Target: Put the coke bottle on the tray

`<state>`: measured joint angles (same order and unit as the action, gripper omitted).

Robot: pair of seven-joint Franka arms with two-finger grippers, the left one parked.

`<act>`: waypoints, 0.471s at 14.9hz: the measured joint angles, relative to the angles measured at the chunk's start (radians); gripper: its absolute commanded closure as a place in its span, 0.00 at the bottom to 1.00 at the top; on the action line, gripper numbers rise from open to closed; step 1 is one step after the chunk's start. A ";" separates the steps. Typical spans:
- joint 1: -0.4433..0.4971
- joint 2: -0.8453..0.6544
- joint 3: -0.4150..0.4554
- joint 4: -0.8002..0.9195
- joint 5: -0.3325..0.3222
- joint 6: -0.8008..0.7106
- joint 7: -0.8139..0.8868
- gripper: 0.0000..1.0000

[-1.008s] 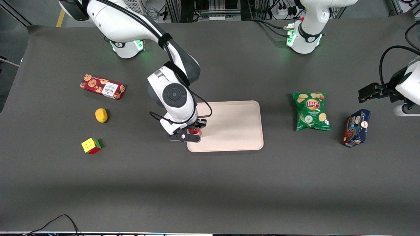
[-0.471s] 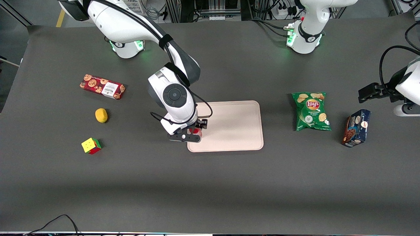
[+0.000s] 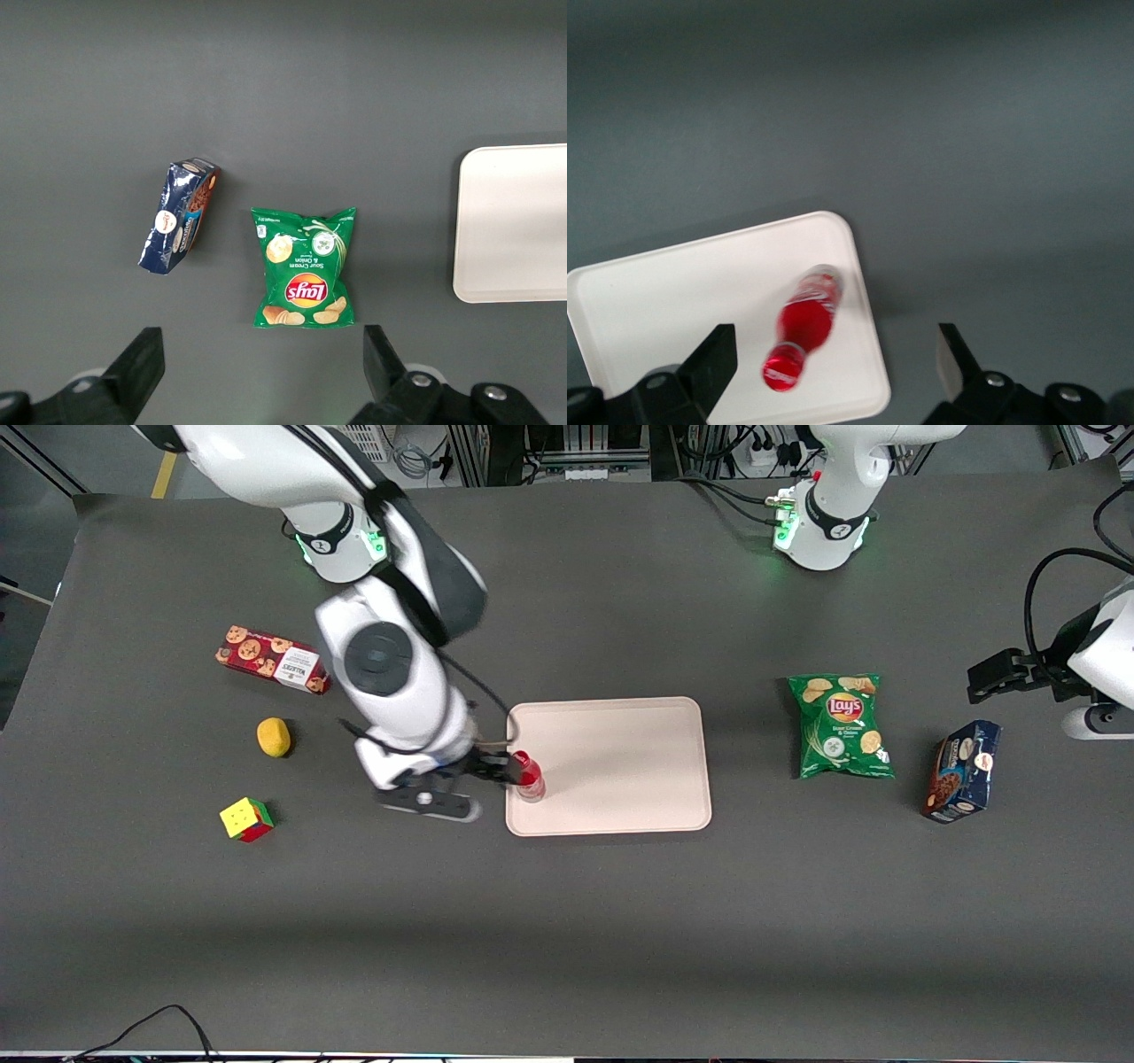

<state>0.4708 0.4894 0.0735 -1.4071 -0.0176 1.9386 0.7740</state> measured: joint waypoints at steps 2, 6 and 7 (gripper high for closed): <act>-0.069 -0.082 0.000 -0.012 0.003 -0.063 -0.086 0.00; -0.194 -0.241 -0.015 -0.142 0.037 -0.084 -0.319 0.00; -0.210 -0.281 -0.034 -0.183 0.041 -0.085 -0.368 0.00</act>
<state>0.2607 0.2080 0.0395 -1.5897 0.0232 1.8540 0.4064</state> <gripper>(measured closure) 0.000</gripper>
